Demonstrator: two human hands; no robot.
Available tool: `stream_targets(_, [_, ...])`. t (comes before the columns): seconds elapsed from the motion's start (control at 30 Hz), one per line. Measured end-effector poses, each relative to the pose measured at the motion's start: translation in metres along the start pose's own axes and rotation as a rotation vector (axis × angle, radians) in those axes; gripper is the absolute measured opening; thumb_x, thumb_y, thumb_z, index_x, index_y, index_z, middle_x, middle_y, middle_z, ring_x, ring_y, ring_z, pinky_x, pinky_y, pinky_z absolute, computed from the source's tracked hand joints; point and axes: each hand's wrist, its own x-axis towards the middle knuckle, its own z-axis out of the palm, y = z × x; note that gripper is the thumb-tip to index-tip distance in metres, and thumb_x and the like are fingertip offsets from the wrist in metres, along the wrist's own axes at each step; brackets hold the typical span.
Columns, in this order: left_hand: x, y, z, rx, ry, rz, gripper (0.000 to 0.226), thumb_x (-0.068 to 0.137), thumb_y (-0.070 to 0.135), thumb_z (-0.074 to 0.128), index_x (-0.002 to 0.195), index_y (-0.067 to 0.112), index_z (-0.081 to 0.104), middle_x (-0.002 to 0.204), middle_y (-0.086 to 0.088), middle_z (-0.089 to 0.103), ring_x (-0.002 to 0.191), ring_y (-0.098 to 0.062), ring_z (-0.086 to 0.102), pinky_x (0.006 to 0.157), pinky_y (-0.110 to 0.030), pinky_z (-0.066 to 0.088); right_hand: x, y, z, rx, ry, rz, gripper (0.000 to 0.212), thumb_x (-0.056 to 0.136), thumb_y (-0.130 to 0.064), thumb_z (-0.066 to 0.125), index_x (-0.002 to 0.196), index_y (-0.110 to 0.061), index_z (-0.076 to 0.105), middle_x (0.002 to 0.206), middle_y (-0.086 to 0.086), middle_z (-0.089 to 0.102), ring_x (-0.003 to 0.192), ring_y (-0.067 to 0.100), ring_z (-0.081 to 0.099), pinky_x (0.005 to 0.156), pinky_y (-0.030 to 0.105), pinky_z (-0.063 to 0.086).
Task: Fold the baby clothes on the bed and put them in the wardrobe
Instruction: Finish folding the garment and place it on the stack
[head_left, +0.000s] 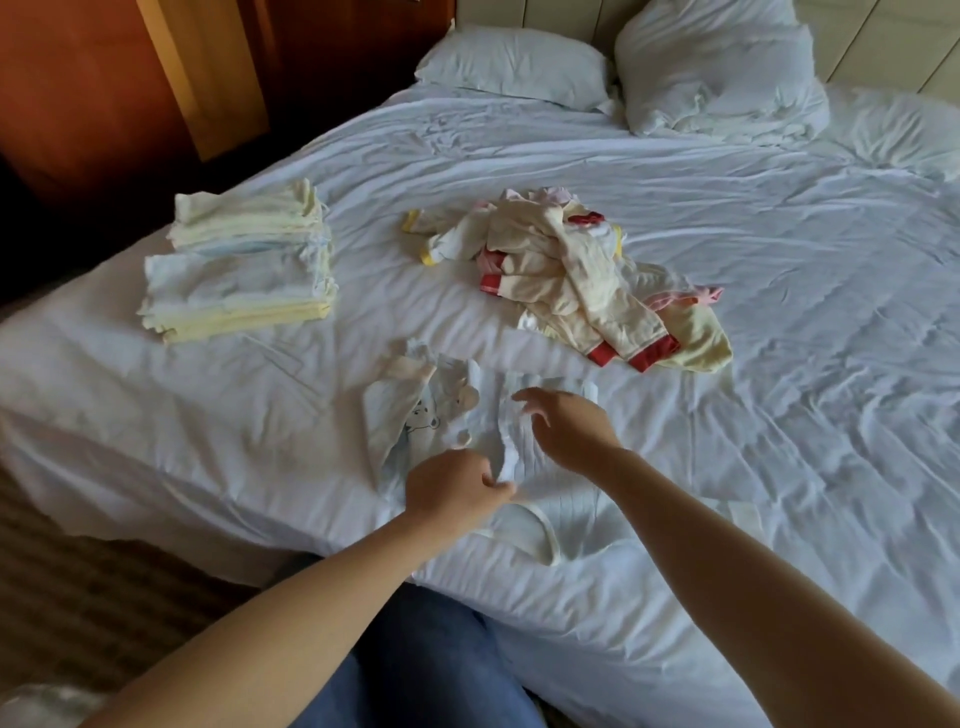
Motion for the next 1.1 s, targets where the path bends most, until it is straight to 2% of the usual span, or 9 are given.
stream_targets(0.1, [0.009, 0.006, -0.001, 0.036, 0.073, 0.085, 0.03, 0.083, 0.044, 0.064, 0.07, 0.023, 0.047, 0.064, 0.007, 0.054, 0.062, -0.011, 0.052, 0.056, -0.027, 0.036, -0.004, 0.022, -0.009, 0.019, 0.172, 0.117, 0.039, 0.091, -0.02, 0.045, 0.124, -0.035, 0.06, 0.124, -0.007, 0.064, 0.113, 0.014, 0.057, 0.082, 0.032, 0.05])
stream_targets(0.23, [0.029, 0.017, 0.006, -0.016, 0.125, 0.286, 0.011, 0.085, 0.034, 0.063, 0.092, 0.026, 0.06, 0.088, 0.011, 0.056, 0.088, -0.012, 0.055, 0.069, -0.026, 0.036, 0.001, 0.053, -0.019, 0.171, 0.17, 0.37, 0.038, 0.096, -0.027, 0.047, 0.135, -0.026, 0.051, 0.121, 0.0, 0.065, 0.108, 0.019, 0.061, 0.076, 0.032, 0.049])
stream_targets(0.37, [0.047, 0.019, 0.029, 0.083, 0.117, 0.436, 0.031, 0.086, 0.032, 0.065, 0.114, 0.019, 0.065, 0.115, 0.0, 0.058, 0.112, -0.021, 0.053, 0.088, -0.033, 0.045, 0.019, 0.065, -0.01, 0.395, 0.106, 0.526, 0.046, 0.095, -0.028, 0.046, 0.14, -0.02, 0.042, 0.096, 0.008, 0.07, 0.074, 0.019, 0.063, 0.063, 0.031, 0.046])
stream_targets(0.47, [0.051, 0.017, 0.045, 0.149, 0.151, 0.496, 0.041, 0.085, 0.035, 0.066, 0.118, 0.011, 0.061, 0.122, -0.007, 0.057, 0.119, -0.027, 0.054, 0.091, -0.038, 0.05, 0.031, 0.067, 0.0, 0.471, 0.123, 0.546, 0.048, 0.091, -0.027, 0.049, 0.138, -0.021, 0.045, 0.111, 0.01, 0.067, 0.082, 0.02, 0.063, 0.068, 0.029, 0.045])
stream_targets(0.6, [0.057, 0.02, 0.054, 0.243, 0.076, 0.467, 0.064, 0.091, 0.054, 0.036, 0.138, 0.012, 0.044, 0.148, -0.011, 0.042, 0.139, -0.03, 0.037, 0.112, -0.042, 0.036, 0.039, 0.072, -0.004, 0.474, 0.269, 0.511, 0.04, 0.088, -0.016, 0.052, 0.128, -0.021, 0.057, 0.076, -0.005, 0.061, 0.071, 0.016, 0.058, 0.065, 0.027, 0.042])
stream_targets(0.73, [0.061, 0.016, 0.062, 0.356, 0.005, 0.456, 0.078, 0.09, 0.062, 0.028, 0.146, 0.01, 0.041, 0.154, -0.015, 0.037, 0.143, -0.03, 0.034, 0.115, -0.046, 0.03, 0.042, 0.09, -0.008, 0.442, 0.313, 0.508, 0.041, 0.086, -0.01, 0.054, 0.126, -0.017, 0.058, 0.066, -0.001, 0.061, 0.07, 0.022, 0.063, 0.065, 0.032, 0.05])
stream_targets(0.83, [0.061, 0.016, 0.066, 0.383, -0.004, 0.453, 0.091, 0.085, 0.072, 0.024, 0.15, 0.01, 0.034, 0.158, -0.016, 0.026, 0.147, -0.029, 0.023, 0.119, -0.045, 0.019, 0.038, 0.092, -0.002, 0.395, 0.223, 0.457, 0.047, 0.086, -0.009, 0.053, 0.132, -0.016, 0.056, 0.076, 0.001, 0.062, 0.077, 0.02, 0.06, 0.067, 0.029, 0.045])
stream_targets(0.97, [0.059, 0.019, 0.061, 0.394, -0.094, 0.415, 0.107, 0.072, 0.082, 0.008, 0.157, 0.015, 0.002, 0.163, -0.009, -0.009, 0.15, -0.022, -0.011, 0.121, -0.039, -0.009, 0.022, 0.088, -0.001, 0.421, 0.172, 0.407, 0.062, 0.085, -0.014, 0.062, 0.144, -0.02, 0.042, 0.129, 0.009, 0.051, 0.103, 0.022, 0.058, 0.085, 0.034, 0.049])
stream_targets(1.1, [0.05, 0.025, 0.052, 0.416, -0.126, 0.391, 0.09, 0.087, 0.074, 0.029, 0.157, 0.023, 0.003, 0.164, -0.006, -0.009, 0.15, -0.021, -0.013, 0.121, -0.042, -0.009, -0.026, 0.089, -0.003, 0.328, 0.183, 0.362, 0.056, 0.093, -0.026, 0.057, 0.145, -0.02, 0.038, 0.116, 0.002, 0.058, 0.104, 0.02, 0.057, 0.089, 0.038, 0.049])
